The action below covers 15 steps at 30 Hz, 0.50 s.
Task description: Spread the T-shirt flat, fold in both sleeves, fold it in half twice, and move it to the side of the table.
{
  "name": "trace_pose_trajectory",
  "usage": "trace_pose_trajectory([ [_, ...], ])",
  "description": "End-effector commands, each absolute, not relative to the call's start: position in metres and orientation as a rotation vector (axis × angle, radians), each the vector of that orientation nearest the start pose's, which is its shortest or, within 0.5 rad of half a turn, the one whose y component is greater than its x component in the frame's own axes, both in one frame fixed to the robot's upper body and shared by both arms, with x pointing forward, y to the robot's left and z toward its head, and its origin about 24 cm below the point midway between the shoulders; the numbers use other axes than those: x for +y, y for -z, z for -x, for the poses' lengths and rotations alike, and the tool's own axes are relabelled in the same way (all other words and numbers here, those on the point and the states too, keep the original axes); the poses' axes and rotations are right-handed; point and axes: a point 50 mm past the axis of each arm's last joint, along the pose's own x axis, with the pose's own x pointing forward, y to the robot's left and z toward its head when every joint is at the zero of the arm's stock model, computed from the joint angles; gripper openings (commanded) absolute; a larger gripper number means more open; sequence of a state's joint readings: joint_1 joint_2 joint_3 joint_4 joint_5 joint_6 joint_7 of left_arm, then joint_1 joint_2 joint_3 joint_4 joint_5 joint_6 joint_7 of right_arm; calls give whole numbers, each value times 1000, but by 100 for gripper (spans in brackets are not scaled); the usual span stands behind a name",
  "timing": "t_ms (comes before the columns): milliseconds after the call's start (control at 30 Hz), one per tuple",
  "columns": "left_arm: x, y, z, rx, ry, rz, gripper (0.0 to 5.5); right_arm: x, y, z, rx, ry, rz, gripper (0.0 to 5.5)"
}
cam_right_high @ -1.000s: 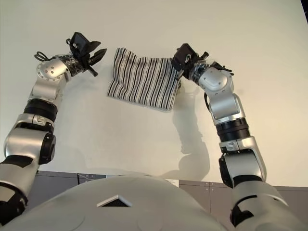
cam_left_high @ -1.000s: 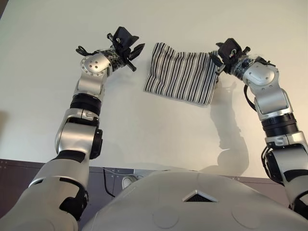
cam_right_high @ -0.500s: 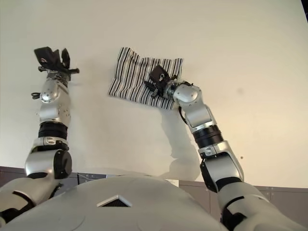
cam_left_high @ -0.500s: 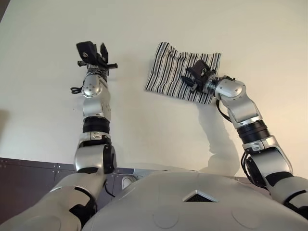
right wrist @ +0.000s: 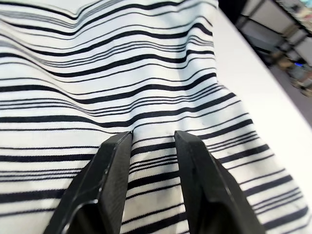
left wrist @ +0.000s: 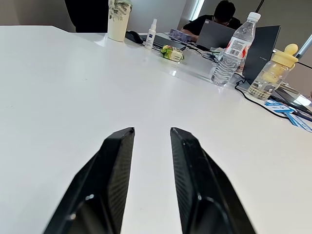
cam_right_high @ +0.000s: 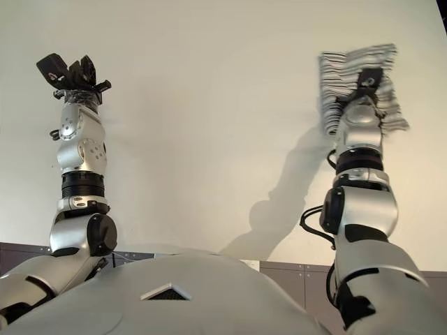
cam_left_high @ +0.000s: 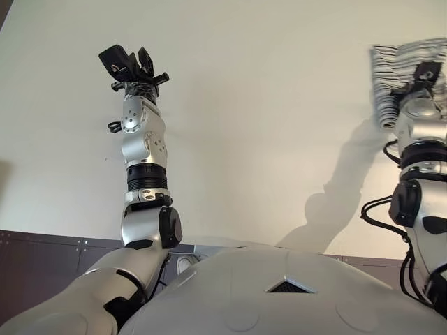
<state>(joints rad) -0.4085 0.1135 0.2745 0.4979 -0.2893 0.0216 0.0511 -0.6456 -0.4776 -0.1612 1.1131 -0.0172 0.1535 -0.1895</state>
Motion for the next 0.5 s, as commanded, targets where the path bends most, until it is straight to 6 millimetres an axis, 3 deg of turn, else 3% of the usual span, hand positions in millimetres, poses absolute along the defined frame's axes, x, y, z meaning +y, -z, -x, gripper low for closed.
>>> trace_pose_trajectory([
  [33, 211, -46, -327, 72, -248, 257, 135, -310, -28, -328, 494, 547, 288, 159],
  [133, 208, -48, -330, 75, -217, 242, 135, -308, -34, -330, 401, 575, 248, 159],
  [200, 186, -60, -344, 57, -128, 240, 135, -315, -48, -328, 238, 630, 251, 159],
  [267, 153, -78, -358, 18, -74, 283, 135, -299, -66, -336, 100, 600, 281, 159],
  [367, 118, -109, -370, -54, -77, 347, 135, -246, -87, -361, -5, 468, 242, 159],
  [500, 85, -143, -369, -199, -47, 207, 135, -140, -113, -378, -120, 191, 129, 159],
])
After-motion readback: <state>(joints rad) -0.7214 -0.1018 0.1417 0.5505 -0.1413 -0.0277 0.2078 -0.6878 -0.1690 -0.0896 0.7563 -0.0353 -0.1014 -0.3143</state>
